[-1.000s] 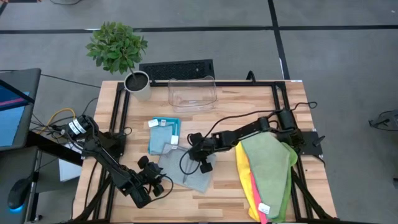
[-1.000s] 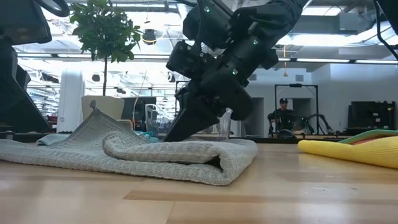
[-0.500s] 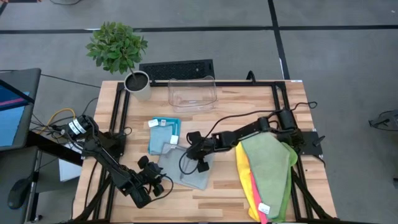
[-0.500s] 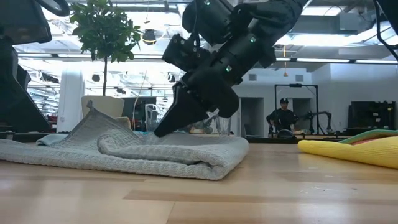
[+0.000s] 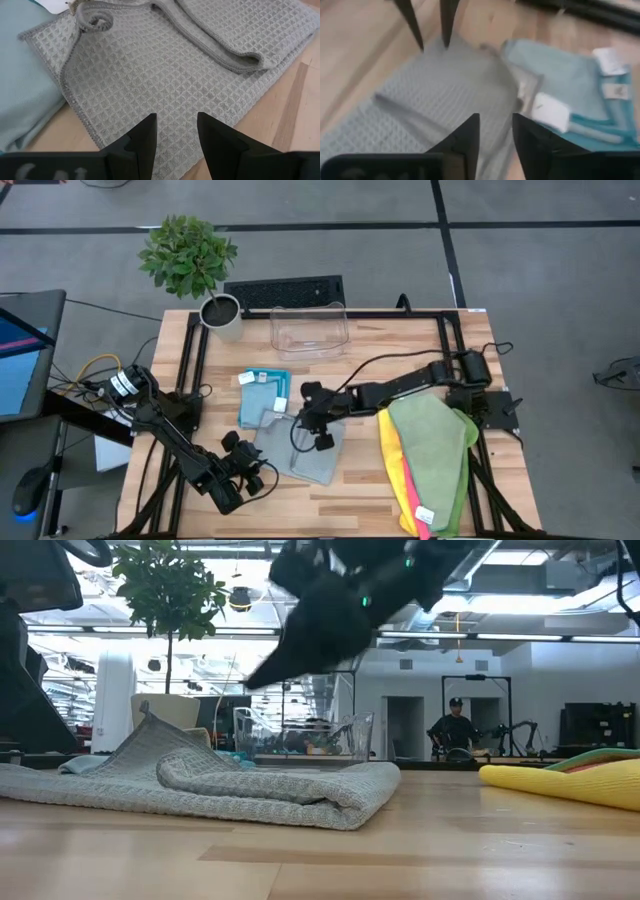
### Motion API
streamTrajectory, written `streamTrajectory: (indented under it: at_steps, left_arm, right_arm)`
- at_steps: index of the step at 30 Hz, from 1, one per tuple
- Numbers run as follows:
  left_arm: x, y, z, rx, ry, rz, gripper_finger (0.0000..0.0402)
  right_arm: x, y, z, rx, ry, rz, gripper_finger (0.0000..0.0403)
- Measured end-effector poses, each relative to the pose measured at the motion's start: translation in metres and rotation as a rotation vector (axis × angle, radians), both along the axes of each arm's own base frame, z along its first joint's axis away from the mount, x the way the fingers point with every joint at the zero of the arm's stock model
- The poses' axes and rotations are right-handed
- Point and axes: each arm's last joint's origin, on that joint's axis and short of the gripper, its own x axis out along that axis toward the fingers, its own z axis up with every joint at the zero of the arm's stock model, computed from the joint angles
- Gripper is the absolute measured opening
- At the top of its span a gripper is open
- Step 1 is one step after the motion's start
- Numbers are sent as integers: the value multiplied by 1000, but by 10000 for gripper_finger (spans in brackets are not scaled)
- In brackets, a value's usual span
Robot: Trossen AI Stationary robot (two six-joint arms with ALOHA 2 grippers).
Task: Fold microfiber towels
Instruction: Fold the gray microfiber cloth
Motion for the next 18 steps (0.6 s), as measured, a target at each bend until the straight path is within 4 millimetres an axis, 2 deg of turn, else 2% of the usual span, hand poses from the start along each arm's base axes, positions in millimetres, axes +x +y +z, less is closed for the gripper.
streamTrajectory:
  at_steps: [4,8,11,13,16,18]
  left_arm:
    - [2,-3,5,-43,-23,44,132]
    - [3,-12,30,-71,-16,52,132]
    - [-3,-19,49,-72,-10,54,132]
    - [-13,-24,53,-85,-22,85,132]
    - [-33,-28,46,-146,-95,158,132]
    - [-43,-27,34,-217,-79,214,132]
  right_arm:
    - [-10,2,23,76,10,-13,171]
    - [-15,31,32,132,-24,57,177]
    - [-12,57,20,137,-53,117,173]
    - [-13,71,8,119,-42,141,169]
    - [-10,80,-6,102,-41,153,165]
    - [-8,82,-13,107,-35,147,164]
